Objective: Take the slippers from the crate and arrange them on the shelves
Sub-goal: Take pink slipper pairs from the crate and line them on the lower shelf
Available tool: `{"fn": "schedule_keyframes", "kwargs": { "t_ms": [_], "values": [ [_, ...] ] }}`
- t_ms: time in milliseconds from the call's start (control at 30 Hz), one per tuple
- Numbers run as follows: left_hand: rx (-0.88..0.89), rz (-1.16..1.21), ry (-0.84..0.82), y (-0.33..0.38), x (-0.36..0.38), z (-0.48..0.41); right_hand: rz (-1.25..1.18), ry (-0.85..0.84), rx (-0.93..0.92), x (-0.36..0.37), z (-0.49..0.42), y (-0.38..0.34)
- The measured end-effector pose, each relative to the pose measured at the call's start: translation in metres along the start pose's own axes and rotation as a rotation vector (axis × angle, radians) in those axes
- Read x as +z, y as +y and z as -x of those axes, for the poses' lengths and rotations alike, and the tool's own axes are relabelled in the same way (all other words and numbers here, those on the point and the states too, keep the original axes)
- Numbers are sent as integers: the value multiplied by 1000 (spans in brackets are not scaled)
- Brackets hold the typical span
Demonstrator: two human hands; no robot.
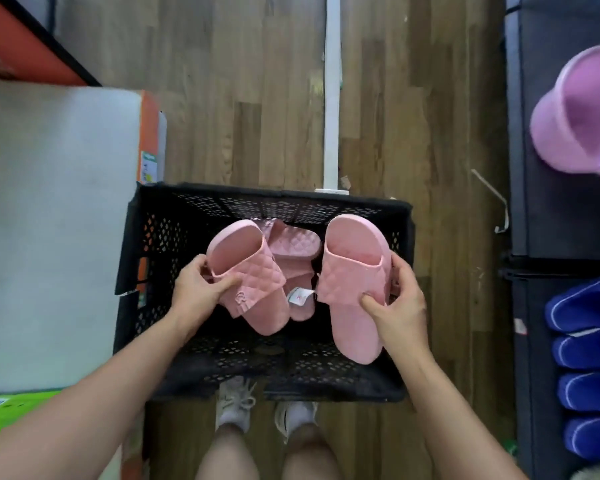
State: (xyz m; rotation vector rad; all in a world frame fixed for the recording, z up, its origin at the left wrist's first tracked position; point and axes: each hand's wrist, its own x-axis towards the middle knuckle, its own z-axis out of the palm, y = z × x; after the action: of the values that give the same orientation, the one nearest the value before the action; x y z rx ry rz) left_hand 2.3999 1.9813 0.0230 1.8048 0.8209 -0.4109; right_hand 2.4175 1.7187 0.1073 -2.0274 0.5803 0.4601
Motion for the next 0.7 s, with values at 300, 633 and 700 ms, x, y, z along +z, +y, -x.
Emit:
{"fn": "schedule_keyframes", "kwargs": {
  "t_ms": [300,633,700],
  "values": [
    [179,-37,24,116,-71,71,45,-5,-95,-53,67,-103],
    [418,-44,-46,272,-157,155,19,137,-243,-119,143,-213],
    [473,-48,-72,299,-169,171,7,161,-282,-134,159,-234]
  ]
}}
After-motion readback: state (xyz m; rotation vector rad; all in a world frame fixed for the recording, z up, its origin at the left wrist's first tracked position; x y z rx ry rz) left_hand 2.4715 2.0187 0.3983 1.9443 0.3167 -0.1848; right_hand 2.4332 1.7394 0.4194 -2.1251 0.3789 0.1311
